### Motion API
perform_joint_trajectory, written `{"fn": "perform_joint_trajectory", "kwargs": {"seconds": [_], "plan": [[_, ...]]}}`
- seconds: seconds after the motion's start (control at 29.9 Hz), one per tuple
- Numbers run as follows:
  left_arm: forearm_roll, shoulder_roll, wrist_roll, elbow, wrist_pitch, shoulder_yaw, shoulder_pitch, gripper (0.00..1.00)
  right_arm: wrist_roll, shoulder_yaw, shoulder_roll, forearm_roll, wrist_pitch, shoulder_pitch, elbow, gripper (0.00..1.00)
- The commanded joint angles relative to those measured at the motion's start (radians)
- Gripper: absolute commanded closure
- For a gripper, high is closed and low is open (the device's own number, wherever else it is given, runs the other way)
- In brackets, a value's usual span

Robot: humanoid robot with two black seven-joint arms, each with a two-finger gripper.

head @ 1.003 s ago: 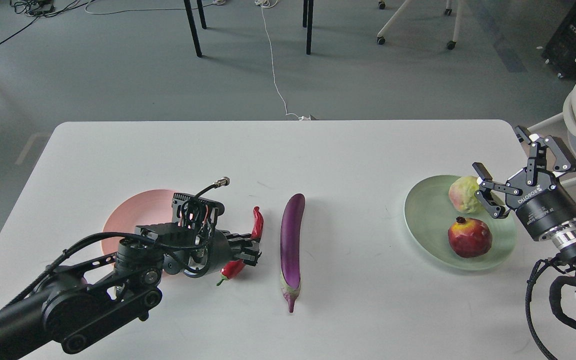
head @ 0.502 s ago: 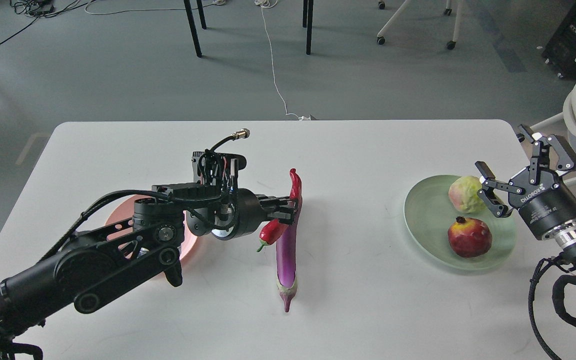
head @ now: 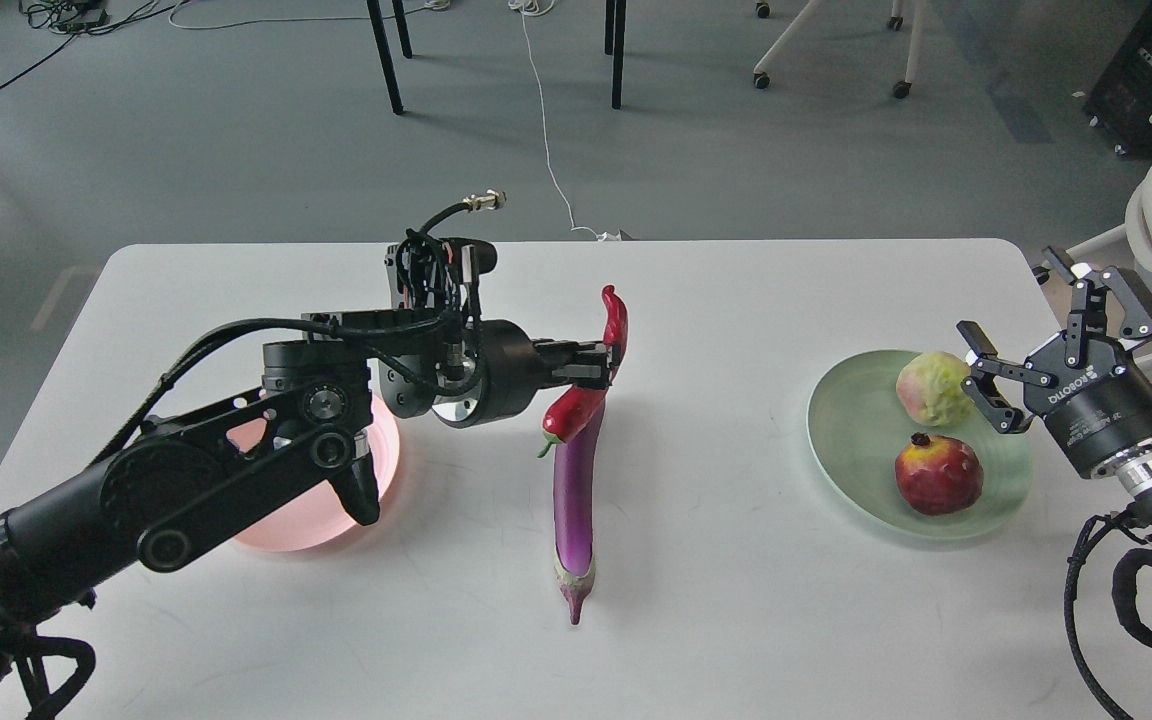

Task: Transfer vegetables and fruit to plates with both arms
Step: 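Carry the chili pepper onto the pink plate and release it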

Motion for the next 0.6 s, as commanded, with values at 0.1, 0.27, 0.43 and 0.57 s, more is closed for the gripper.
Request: {"fn": "perform_joint_trajectory", "kwargs": {"seconds": [0.1,0.27,0.43,0.57], "plan": [[0.005,0.292,-0.138,0.001,0.0,0.025,0.015,0.88,0.0,-0.002,-0.002,0.0,0.0,-0.002,0.0,0.02],[0.039,0.502,-0.273,0.004,0.0,0.127,0.044,0.88,0.0,0.0,0.0,0.0,0.0,-0.002,0.0,0.02],[0.16,0.599,-0.391,0.033,0.0,0.173,0.085,0.88,0.0,0.0,0.0,0.0,0.0,-0.002,0.0,0.02],[0.156,0.599,-0.397,0.074,0.021,0.174,0.098,0.86,0.0,0.0,0.001,0.0,0.0,-0.003,0.0,0.02]]}}
